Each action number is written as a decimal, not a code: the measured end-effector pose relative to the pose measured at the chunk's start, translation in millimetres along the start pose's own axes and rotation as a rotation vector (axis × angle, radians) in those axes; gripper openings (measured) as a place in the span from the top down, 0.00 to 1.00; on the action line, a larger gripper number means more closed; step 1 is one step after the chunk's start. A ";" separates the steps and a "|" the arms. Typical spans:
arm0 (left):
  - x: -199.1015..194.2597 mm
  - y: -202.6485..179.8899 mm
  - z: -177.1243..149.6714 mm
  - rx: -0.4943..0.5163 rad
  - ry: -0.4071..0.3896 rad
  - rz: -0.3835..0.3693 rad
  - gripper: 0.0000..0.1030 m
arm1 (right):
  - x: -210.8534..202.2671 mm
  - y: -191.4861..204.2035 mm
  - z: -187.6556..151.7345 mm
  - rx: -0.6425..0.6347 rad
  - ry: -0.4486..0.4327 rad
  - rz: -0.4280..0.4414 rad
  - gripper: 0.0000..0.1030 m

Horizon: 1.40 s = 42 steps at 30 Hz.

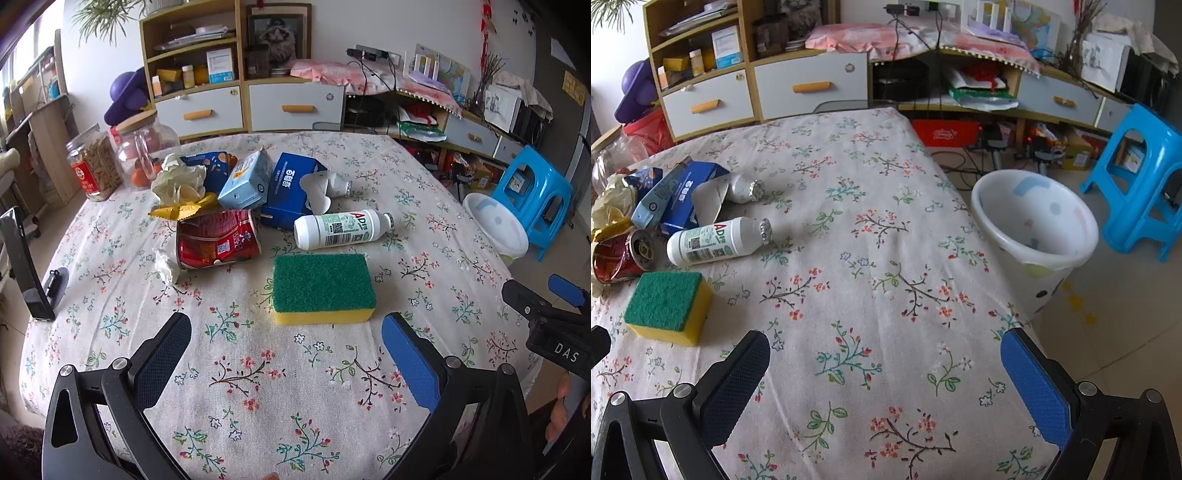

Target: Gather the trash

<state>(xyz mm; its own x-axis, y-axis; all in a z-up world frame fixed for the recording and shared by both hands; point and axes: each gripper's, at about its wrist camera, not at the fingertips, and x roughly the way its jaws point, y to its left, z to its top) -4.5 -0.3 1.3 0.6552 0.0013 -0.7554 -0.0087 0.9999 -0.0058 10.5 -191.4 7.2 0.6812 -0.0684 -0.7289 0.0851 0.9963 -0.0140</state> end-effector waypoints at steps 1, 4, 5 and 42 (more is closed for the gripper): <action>0.0 0.2 0.0 0.000 0.000 0.000 0.00 | 0.2 0.1 -0.2 0.000 0.001 -0.001 0.00; 0.4 0.9 -0.4 0.000 0.003 -0.001 0.00 | 1.2 -0.3 0.5 0.006 0.006 0.002 0.00; 0.6 0.8 -0.4 0.000 0.003 -0.001 0.00 | 1.3 -0.3 0.4 0.008 0.007 0.003 0.00; 2.6 -0.3 -1.8 0.001 0.007 0.001 0.00 | 1.1 -1.4 0.5 0.012 0.008 0.006 0.00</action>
<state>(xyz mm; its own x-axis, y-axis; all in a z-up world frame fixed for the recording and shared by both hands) -4.2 -0.6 -1.9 0.6502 0.0021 -0.7597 -0.0081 1.0000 -0.0042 11.5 -192.8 6.8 0.6758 -0.0621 -0.7345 0.0897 0.9960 -0.0017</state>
